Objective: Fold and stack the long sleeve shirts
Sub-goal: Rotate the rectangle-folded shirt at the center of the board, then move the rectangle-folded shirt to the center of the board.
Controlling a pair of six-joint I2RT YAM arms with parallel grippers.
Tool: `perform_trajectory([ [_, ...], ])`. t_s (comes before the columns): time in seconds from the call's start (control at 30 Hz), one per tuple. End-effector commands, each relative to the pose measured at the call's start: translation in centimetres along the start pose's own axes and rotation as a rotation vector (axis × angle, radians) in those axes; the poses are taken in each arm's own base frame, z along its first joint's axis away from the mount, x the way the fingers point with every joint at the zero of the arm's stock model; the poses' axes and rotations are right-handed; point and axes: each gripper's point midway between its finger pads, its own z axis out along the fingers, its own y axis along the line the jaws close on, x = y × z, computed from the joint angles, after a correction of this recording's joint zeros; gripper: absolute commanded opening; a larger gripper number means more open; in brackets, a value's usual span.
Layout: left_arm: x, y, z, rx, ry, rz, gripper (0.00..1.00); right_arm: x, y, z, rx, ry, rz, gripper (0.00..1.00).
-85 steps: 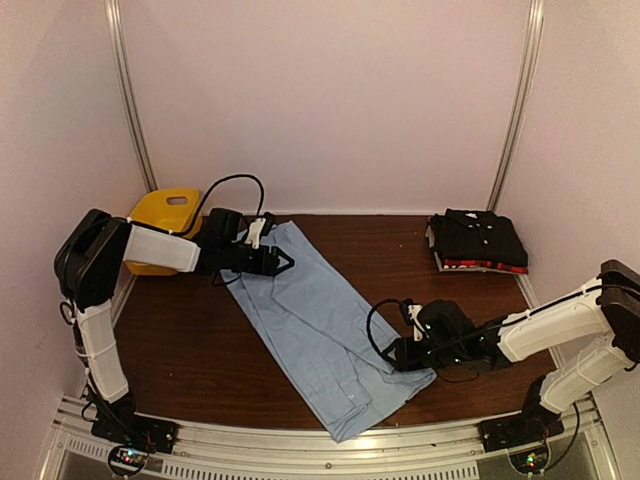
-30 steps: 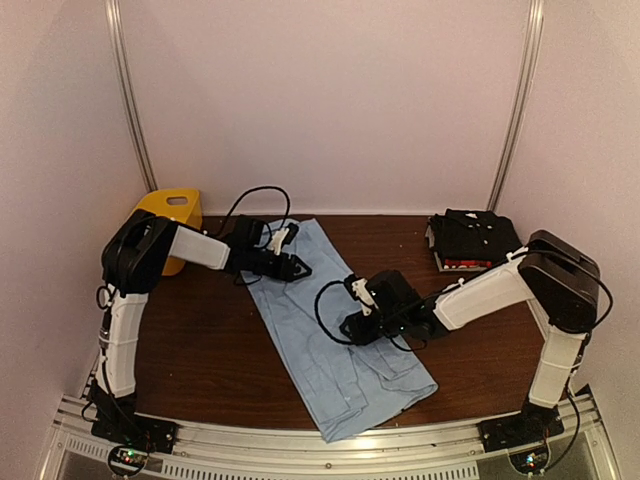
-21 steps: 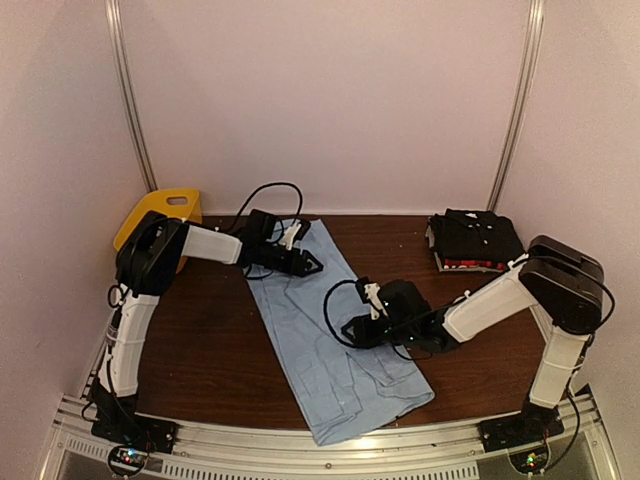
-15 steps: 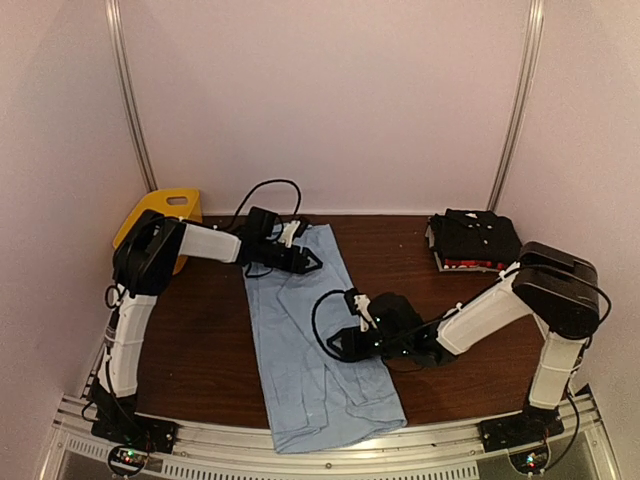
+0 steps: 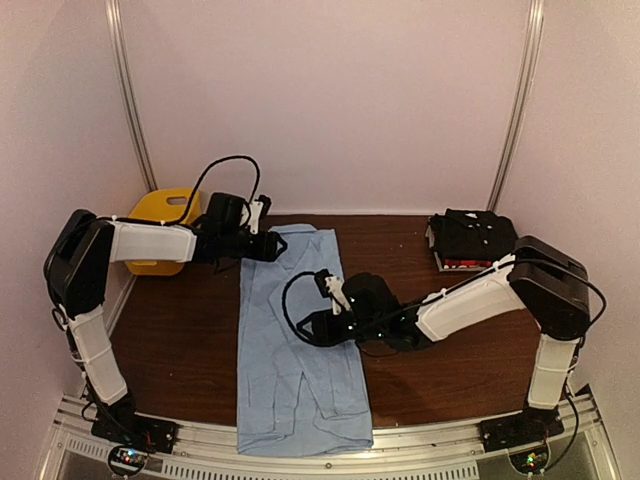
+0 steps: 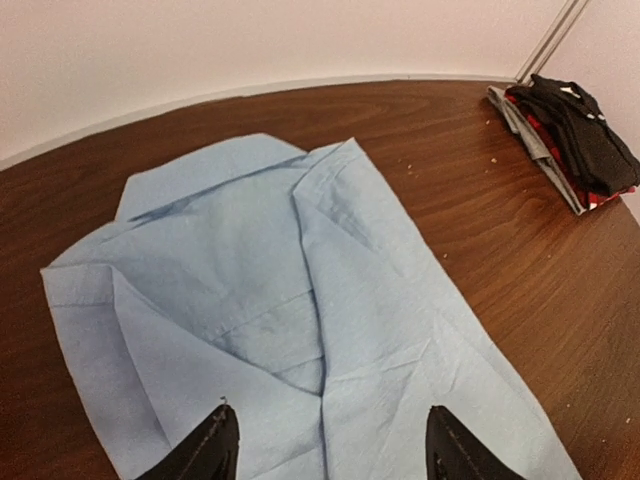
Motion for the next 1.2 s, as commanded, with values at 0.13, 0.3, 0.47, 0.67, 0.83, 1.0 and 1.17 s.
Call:
perform_trajectory([
  [0.13,7.0,3.0,-0.2,-0.102,0.149,-0.099,0.64,-8.0,-4.2,1.5,0.067,-0.108,-0.031,0.52],
  [0.3,9.1,2.6,-0.5,-0.069,0.180,-0.141,0.63,-10.6,-7.4,4.2,0.052,-0.097,-0.003,0.52],
  [0.47,11.0,2.2,-0.5,-0.040,0.212,-0.169,0.60,-10.3,-10.6,7.3,0.050,-0.035,0.043,0.50],
  [0.67,12.0,2.1,0.6,-0.016,0.241,-0.160,0.58,-9.5,-14.4,7.7,0.126,-0.022,0.126,0.47],
  [0.83,12.5,1.8,2.6,0.028,0.278,-0.148,0.58,-8.9,-17.2,6.2,0.206,-0.029,0.208,0.45],
  [1.0,12.0,1.3,4.9,0.077,0.294,-0.140,0.58,-9.2,-19.7,3.9,0.307,-0.069,0.251,0.44],
  [1.17,9.8,0.9,7.4,0.113,0.271,-0.127,0.58,-10.5,-21.4,2.7,0.332,-0.084,0.260,0.44],
])
